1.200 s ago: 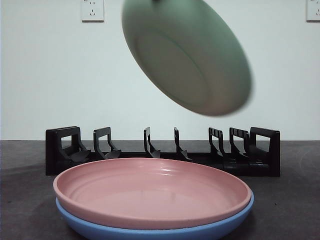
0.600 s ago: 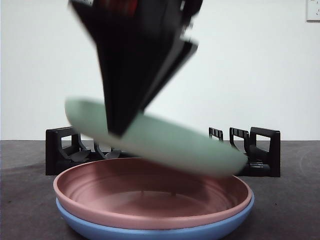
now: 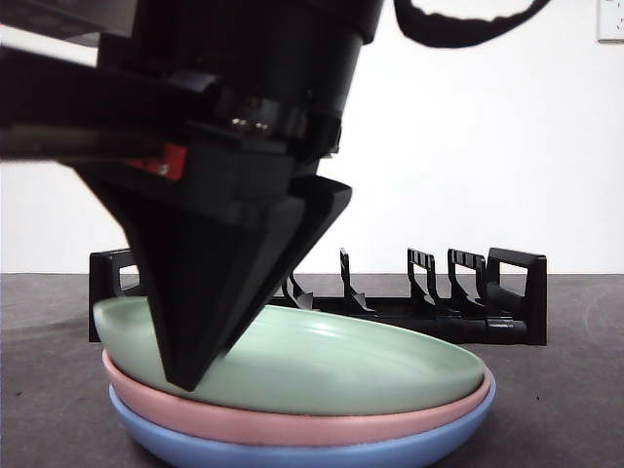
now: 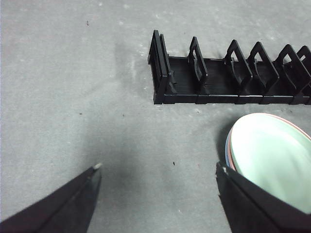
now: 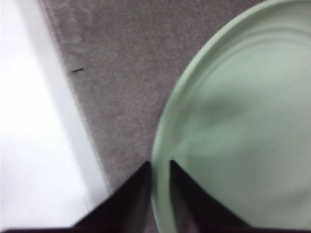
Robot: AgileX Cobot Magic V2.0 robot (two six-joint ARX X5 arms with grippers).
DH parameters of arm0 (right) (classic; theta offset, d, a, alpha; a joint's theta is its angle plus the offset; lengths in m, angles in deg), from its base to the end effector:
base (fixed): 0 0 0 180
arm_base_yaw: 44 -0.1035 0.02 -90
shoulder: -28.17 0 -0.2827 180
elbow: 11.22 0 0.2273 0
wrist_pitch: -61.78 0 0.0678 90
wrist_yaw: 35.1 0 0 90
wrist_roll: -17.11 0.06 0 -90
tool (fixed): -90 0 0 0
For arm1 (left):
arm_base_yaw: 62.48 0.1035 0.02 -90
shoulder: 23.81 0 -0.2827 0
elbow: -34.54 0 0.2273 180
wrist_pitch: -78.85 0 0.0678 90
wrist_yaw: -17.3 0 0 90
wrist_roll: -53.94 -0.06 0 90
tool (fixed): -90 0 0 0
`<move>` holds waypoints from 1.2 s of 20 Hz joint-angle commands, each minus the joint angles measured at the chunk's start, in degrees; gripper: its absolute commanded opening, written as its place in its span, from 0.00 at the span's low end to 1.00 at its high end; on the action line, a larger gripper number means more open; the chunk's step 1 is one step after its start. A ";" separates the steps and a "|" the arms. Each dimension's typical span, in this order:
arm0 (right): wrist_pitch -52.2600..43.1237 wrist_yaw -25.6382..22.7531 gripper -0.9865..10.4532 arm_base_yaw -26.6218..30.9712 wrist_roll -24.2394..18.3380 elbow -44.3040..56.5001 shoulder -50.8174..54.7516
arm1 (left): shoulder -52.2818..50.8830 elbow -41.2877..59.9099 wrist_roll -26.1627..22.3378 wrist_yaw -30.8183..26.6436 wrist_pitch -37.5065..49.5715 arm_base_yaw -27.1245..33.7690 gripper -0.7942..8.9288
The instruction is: Place the plate
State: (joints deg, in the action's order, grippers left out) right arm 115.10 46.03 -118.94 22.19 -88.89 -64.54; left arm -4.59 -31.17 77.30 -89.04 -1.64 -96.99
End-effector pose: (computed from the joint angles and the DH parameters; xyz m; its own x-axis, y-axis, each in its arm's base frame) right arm 0.0868 0.2870 0.2088 0.2436 0.3118 -0.9184 -0.9143 0.3899 -0.1101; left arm 0.0207 0.0063 0.2913 0.8149 -0.2189 -0.5366 0.1400 0.9729 -0.1843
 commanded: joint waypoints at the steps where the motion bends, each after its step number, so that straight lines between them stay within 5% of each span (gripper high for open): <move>1: -0.98 -0.11 0.27 -0.74 2.71 -0.35 -0.85 | 0.15 -0.63 -0.37 -0.22 0.33 -0.22 0.46; 9: -1.05 -0.22 0.32 2.23 2.32 -1.97 15.93 | 0.15 -0.63 -0.35 -0.22 0.24 -0.22 0.46; 15: -2.01 -5.27 0.32 20.57 -0.87 1.20 30.29 | 0.15 -0.63 -0.35 -0.22 0.57 -0.22 0.46; 20: -1.95 -3.02 0.32 38.14 -5.22 9.62 38.82 | 0.15 -0.63 -0.39 -0.66 2.40 -0.22 0.46; 24: -0.31 -1.03 0.32 42.47 -5.05 15.54 48.48 | 0.15 -0.63 -0.39 -0.66 5.92 -0.22 0.46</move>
State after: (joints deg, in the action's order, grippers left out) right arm 115.21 44.79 -76.16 17.51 -72.87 -15.77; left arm -4.59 -31.17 77.30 -89.32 3.63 -96.99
